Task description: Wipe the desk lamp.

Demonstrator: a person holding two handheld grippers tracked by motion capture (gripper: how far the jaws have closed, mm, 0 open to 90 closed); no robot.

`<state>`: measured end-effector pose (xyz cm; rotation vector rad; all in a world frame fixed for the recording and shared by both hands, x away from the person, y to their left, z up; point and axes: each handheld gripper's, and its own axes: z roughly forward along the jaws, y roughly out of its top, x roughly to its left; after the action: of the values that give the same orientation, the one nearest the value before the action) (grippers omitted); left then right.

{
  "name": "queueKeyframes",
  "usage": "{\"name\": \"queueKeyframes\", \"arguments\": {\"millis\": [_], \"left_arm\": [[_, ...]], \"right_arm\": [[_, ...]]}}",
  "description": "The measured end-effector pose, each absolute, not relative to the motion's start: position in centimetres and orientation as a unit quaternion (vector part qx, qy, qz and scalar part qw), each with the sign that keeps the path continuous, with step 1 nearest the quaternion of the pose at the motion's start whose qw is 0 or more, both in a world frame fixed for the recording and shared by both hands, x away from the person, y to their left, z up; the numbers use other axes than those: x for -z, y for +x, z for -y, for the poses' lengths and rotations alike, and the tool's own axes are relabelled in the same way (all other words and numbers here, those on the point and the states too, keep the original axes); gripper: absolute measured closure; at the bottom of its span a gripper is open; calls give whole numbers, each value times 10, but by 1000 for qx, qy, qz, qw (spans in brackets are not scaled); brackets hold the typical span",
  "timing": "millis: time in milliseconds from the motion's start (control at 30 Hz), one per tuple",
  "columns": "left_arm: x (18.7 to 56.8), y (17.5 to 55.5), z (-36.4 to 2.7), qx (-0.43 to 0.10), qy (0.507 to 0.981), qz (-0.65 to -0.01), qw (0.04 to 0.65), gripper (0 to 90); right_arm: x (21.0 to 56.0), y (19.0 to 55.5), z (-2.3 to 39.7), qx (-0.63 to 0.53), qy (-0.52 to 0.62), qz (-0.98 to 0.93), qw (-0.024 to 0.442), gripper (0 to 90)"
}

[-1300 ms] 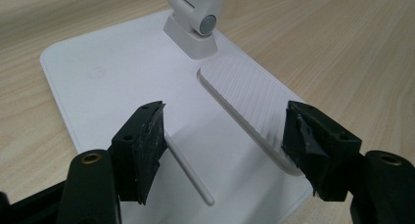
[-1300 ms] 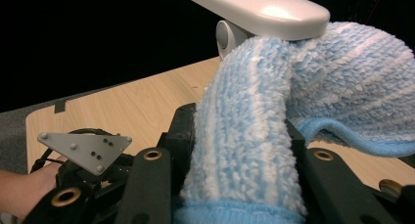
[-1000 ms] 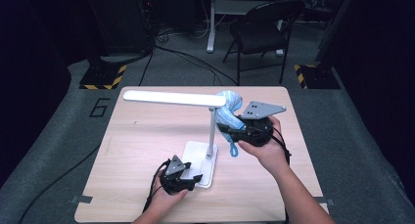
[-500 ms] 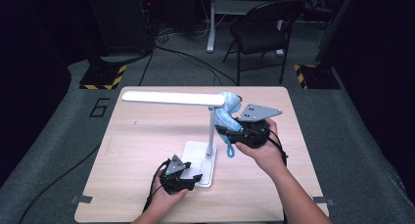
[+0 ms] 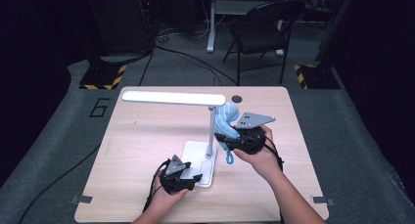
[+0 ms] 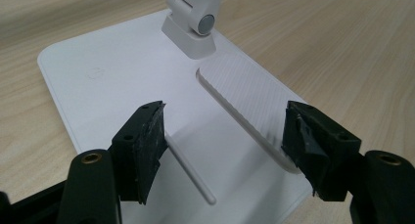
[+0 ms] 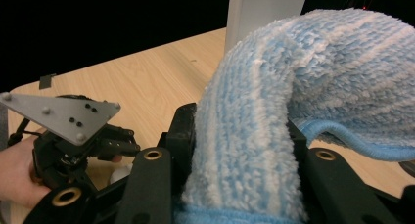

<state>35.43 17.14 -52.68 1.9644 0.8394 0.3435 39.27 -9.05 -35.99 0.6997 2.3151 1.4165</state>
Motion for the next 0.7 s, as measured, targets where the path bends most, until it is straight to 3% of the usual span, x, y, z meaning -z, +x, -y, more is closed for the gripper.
{"name": "queueKeyframes", "arguments": {"millis": [700], "left_arm": [[527, 354, -172, -140, 802, -342, 469, 322]], "right_arm": [[415, 392, 87, -486, 259, -820, 156, 613]]}}
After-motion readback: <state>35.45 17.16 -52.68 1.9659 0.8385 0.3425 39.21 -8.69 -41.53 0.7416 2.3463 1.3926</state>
